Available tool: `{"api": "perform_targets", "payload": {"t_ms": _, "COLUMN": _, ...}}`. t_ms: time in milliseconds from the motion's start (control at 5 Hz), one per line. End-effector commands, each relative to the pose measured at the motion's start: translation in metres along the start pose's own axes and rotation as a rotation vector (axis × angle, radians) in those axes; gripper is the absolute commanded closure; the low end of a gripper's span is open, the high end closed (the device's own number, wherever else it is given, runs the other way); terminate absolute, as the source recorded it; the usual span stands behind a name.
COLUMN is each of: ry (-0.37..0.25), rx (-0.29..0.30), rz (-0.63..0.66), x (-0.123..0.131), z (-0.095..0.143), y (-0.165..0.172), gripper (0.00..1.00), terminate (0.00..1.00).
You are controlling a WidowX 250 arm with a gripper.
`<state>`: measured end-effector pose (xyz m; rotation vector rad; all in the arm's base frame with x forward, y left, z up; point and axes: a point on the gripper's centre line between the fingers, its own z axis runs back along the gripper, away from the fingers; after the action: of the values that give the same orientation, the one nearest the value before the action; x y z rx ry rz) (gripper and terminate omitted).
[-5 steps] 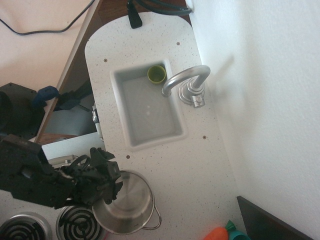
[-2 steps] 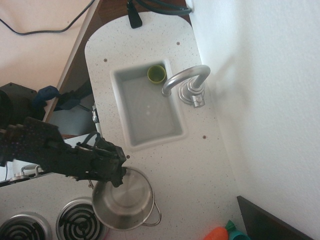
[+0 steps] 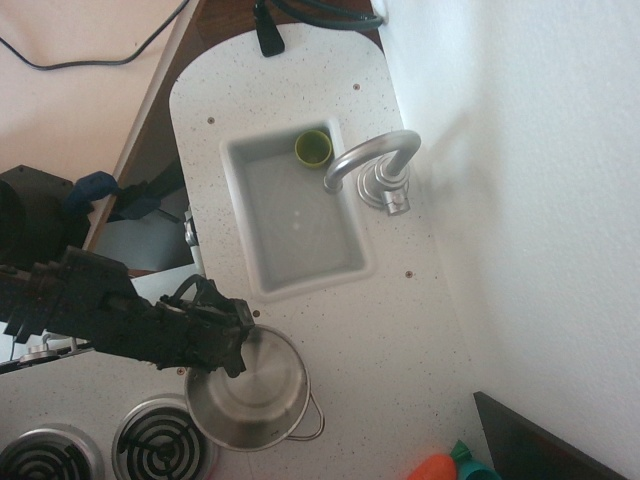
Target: Pick up pot
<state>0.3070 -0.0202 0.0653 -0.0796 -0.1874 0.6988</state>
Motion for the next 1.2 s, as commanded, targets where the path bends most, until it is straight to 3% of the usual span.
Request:
{"api": "perform_targets", "payload": {"t_ms": 0, "ry": -0.052, "rx": -0.037, "rz": -0.037, "x": 0.003, "z": 0.005, "y": -0.006, "gripper": 0.00, "terminate": 0.00}}
{"api": "perform_targets", "payload": {"t_ms": 200, "ry": -0.062, "rx": -0.107, "rz": -0.113, "x": -0.018, "z": 0.018, "y": -0.009, "gripper": 0.00, "terminate": 0.00}}
{"api": "perform_targets", "payload": {"t_ms": 400, "ry": -0.140, "rx": -0.285, "rz": -0.212, "x": -0.022, "z": 0.058, "y": -0.039, "gripper": 0.00, "terminate": 0.00}}
{"api": "perform_targets", "payload": {"t_ms": 600, "ry": -0.267, "rx": -0.515, "rz": -0.368, "x": -0.028, "z": 0.107, "y": -0.076, "gripper": 0.00, "terminate": 0.00}}
{"api": "perform_targets", "payload": {"t_ms": 800, "ry": -0.429, "rx": -0.672, "rz": -0.427, "x": -0.027, "z": 0.158, "y": -0.094, "gripper": 0.00, "terminate": 0.00}}
{"api": "perform_targets", "payload": {"t_ms": 1000, "ry": -0.422, "rx": -0.666, "rz": -0.428, "x": -0.027, "z": 0.182, "y": -0.094, "gripper": 0.00, "terminate": 0.00}}
